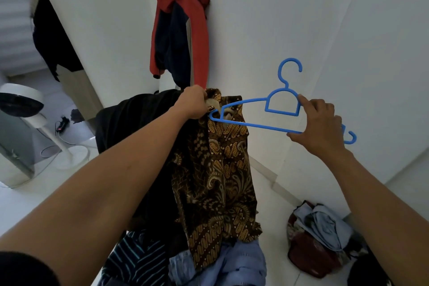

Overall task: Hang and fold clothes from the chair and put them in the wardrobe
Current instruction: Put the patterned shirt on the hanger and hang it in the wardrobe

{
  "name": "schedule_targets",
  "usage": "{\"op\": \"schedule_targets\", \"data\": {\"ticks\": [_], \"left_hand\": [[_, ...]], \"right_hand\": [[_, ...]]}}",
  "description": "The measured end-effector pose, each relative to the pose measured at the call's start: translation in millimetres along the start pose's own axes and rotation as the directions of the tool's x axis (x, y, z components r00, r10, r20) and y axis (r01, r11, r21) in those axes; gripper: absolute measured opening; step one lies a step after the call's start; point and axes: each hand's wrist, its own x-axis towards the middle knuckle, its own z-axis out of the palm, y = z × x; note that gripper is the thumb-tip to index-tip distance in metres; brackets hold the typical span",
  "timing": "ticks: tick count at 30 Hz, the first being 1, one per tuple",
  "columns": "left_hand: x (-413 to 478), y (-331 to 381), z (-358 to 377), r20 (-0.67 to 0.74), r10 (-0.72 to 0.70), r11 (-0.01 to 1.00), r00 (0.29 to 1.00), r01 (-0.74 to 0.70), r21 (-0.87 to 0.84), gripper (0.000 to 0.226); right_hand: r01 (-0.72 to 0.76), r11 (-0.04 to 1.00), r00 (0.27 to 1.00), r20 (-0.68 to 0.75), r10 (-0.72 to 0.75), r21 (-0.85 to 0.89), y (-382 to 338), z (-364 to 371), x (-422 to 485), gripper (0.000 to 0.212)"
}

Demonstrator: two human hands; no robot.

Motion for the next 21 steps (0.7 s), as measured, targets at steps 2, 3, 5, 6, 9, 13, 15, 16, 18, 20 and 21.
{"op": "schedule_targets", "data": {"ticks": [2,3,5,6,9,13,15,16,18,20,21], "left_hand": [[-7.3,5.1,-7.0,-0.056,0.02,1.0,0.998,-0.02,0.005,0.028],[-11.1,7.6,-12.3,-0.089,0.032,0.999,0.995,-0.032,0.003,0.03],[-14.6,10.1,-21.3,-0.121,0.068,0.998,0.99,-0.069,-0.007,0.037],[-17.2,13.5,-26.3,-0.127,0.107,0.994,0.986,-0.109,-0.011,0.039],[-25.7,33.0,-41.7,-0.125,0.218,0.972,0.968,-0.227,-0.063,0.033],[-33.1,64.5,-63.0,-0.127,0.261,0.955,0.957,-0.276,-0.114,0.039],[-35.8,78.0,-76.3,-0.127,0.275,0.949,0.953,-0.29,-0.125,0.038],[-37.3,85.1,-83.8,-0.127,0.289,0.944,0.949,-0.305,-0.129,0.038],[-38.0,100.3,-98.3,-0.137,0.318,0.933,0.938,-0.335,-0.133,0.04],[-38.6,117.7,-109.7,-0.155,0.337,0.918,0.929,-0.361,-0.162,0.042],[-39.0,127.5,-114.4,-0.166,0.347,0.907,0.923,-0.376,-0.191,0.046]], "right_hand": [[0.017,0.999,1.0,-0.012,-0.017,0.032,0.8,-5.9,-4.6,0.108],[0.026,0.998,0.999,-0.021,-0.025,0.049,2.8,-9.3,-7.1,0.109],[0.02,0.998,0.998,-0.066,-0.016,0.063,8.2,-17.1,-11.6,0.109],[-0.003,0.998,0.995,-0.095,0.01,0.069,9.7,-21.9,-13.2,0.108],[-0.083,0.994,0.984,-0.149,0.094,0.075,3.9,-38.4,-15.4,0.106],[-0.099,0.994,0.978,-0.179,0.105,0.043,-10.8,-61.5,-15.0,0.105],[-0.122,0.992,0.972,-0.202,0.122,0.015,-13.8,-73.4,-14.8,0.104],[-0.133,0.991,0.968,-0.216,0.13,0.0,-14.7,-79.7,-14.7,0.105],[-0.157,0.988,0.957,-0.248,0.151,-0.004,-16.9,-92.0,-14.5,0.105],[-0.173,0.985,0.945,-0.286,0.161,-0.015,-21.5,-103.4,-14.0,0.105],[-0.178,0.983,0.938,-0.307,0.158,-0.037,-24.9,-109.1,-13.6,0.105]]}}
